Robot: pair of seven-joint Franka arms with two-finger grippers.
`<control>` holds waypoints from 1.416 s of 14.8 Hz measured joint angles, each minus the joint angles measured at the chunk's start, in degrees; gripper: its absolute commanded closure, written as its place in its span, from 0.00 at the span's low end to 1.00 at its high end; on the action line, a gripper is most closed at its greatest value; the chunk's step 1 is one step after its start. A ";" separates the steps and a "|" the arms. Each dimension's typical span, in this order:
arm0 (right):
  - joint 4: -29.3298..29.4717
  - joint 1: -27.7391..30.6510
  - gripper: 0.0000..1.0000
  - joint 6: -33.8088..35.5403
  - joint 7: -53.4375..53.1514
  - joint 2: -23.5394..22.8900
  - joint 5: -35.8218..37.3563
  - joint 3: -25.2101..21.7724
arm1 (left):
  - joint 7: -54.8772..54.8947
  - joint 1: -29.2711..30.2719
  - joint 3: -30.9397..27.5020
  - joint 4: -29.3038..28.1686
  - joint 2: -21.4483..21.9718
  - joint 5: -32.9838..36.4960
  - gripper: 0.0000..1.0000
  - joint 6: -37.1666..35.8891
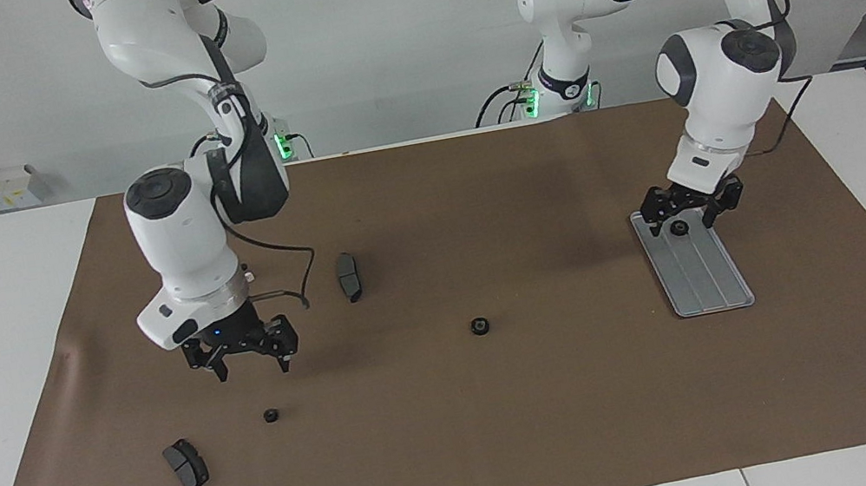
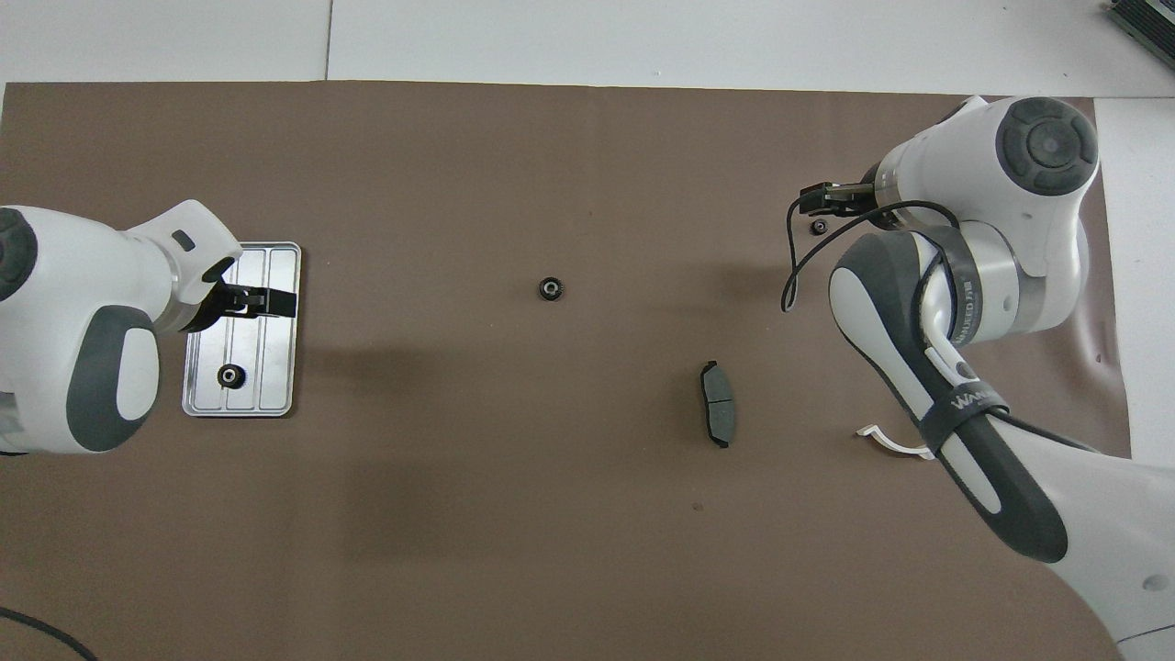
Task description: Pick bearing gear from pile to tray
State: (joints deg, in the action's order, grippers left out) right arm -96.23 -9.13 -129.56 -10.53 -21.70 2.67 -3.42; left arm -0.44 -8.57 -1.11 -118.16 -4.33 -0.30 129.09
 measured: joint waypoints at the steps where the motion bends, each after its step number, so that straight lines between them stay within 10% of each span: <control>1: 0.01 0.61 0.00 -0.20 0.48 -0.73 -0.11 0.03 | -2.14 -2.65 0.05 0.79 -0.64 0.00 0.00 0.21; 10: -0.24 1.33 0.02 -7.77 2.91 -8.04 -1.30 0.59 | -24.09 -20.23 0.09 19.99 -19.34 0.08 0.00 1.40; 15: -0.36 1.53 0.40 -9.06 2.93 -9.75 -1.32 0.56 | -26.81 -23.20 0.06 24.88 -24.94 0.02 0.00 5.46; 21: -0.39 1.80 0.48 -9.93 2.94 -10.46 -1.36 0.62 | -26.84 -23.44 0.15 22.04 -25.64 -0.14 0.00 11.68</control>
State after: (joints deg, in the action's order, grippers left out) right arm -96.62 -7.33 -139.49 -7.60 -32.15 1.31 -2.81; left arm -27.28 -32.01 -0.96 -96.13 -29.97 -0.44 140.78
